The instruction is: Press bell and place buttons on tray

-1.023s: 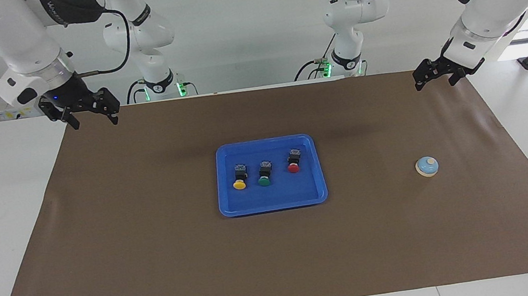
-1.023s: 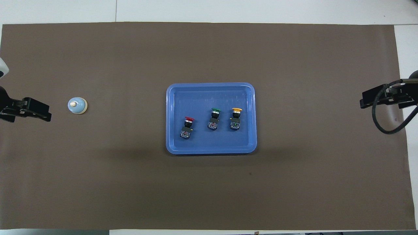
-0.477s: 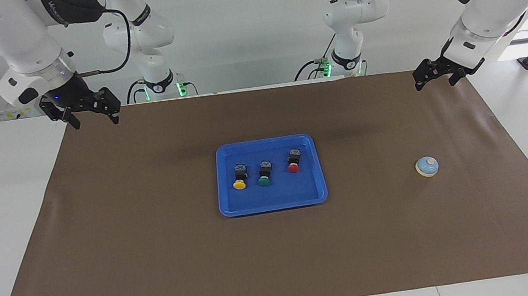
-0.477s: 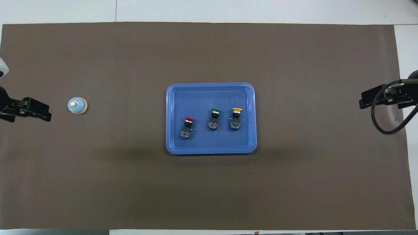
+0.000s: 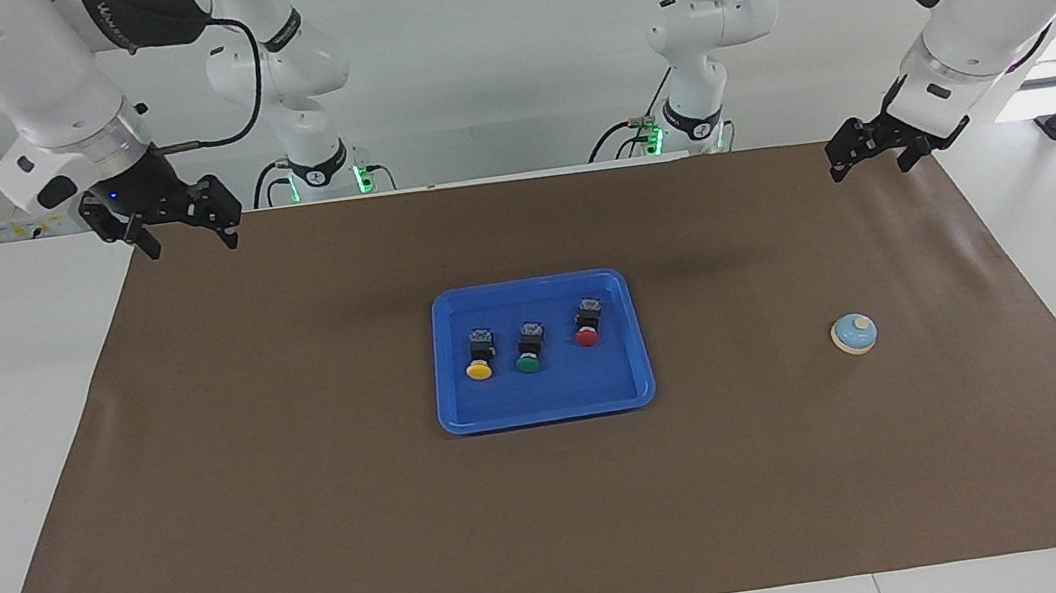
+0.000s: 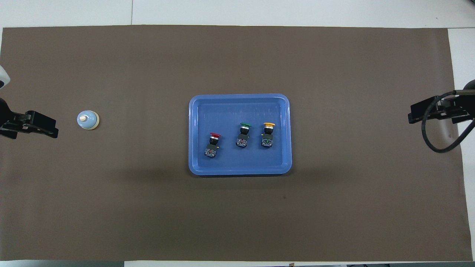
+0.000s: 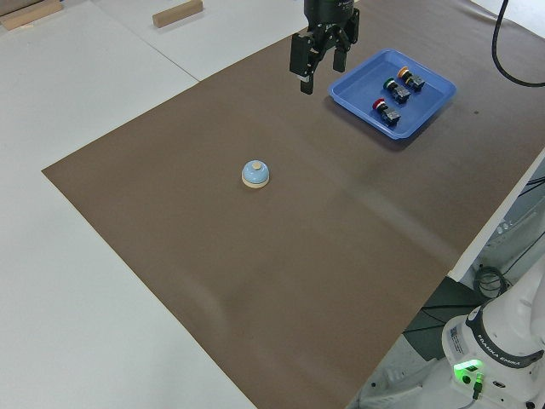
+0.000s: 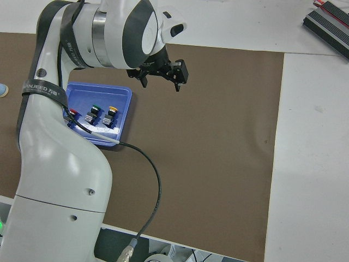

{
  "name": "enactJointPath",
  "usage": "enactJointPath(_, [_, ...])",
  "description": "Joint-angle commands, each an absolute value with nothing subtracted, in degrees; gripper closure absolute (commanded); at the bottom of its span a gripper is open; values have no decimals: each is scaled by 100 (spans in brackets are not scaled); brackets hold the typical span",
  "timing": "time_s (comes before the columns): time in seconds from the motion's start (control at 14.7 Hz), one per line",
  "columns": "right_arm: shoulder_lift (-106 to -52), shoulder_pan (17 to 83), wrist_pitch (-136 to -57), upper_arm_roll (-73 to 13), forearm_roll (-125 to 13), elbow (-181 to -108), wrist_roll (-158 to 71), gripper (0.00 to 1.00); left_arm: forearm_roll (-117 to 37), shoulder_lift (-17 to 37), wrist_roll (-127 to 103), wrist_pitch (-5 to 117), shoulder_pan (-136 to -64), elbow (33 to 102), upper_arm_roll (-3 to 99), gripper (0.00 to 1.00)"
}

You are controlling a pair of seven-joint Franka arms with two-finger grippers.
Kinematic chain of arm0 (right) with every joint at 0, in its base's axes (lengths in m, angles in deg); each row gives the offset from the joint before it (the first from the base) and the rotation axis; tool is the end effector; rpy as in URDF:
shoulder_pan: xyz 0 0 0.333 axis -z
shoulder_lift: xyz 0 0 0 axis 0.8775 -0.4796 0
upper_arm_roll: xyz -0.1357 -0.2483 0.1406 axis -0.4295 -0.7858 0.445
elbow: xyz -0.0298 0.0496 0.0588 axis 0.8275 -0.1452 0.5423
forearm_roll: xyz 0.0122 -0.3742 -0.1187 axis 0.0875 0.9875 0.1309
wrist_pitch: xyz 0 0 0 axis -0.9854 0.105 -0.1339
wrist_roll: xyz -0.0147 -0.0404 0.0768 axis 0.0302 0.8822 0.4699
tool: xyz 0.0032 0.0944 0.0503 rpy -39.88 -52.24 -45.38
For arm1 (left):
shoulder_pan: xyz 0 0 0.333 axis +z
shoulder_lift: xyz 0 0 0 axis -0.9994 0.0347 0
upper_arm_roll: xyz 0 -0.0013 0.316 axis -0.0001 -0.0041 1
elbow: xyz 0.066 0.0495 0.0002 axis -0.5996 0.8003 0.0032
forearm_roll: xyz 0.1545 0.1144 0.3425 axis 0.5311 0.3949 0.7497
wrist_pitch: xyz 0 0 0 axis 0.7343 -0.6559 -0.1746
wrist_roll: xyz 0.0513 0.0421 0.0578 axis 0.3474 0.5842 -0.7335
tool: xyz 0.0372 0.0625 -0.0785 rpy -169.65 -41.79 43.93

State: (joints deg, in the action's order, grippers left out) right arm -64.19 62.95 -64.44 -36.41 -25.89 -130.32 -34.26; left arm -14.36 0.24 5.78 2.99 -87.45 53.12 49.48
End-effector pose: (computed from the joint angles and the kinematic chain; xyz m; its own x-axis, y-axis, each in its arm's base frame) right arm 0.5485 -0.0063 0.6166 0.9961 -0.0276 -0.0843 -0.0283 -0.9996 -0.0073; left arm 0.5411 -0.0093 0.5797 0.9847 -0.0579 -0.1646 -0.0595 -0.9982 -0.0051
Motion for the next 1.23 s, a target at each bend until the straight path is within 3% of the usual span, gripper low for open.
enactJointPath(0.0, [-6393, 6389, -6348, -3587, -2646, -13024, -3548, 0, -1371, -47, 527, 211, -8731, 5281, 4932, 0])
enactJointPath(0.55, [-6393, 6389, -6348, -3587, -2646, -13024, -3548, 0, -1371, -47, 527, 272, -8801, 5281, 4914, 0])
enactJointPath(0.68, [-6393, 6389, -6340, -3587, -2646, -13024, -3548, 0, -1371, -99, 554, 1304, -8740, 5604, 4906, 3])
enactJointPath(0.82, [-6393, 6389, -6348, -3587, -2646, -13024, -3548, 0, -1379, -161, 510, 1958, -8722, 6043, 4914, 55])
enactJointPath(0.89, [-6393, 6389, -6340, -3587, -2646, -13024, -3548, 0, -1371, -187, 510, 1986, -8643, 6202, 4940, 92])
enactJointPath(0.95, [-6393, 6389, -6340, -3587, -2646, -13024, -3548, 0, -1371, -179, 432, 2030, -8434, 6326, 4941, 100])
enactJointPath(1.16, [-6393, 6389, -6340, -3587, -2646, -13024, -3548, 0, -1371, 223, 413, 2767, -8098, 6538, 4932, 100])
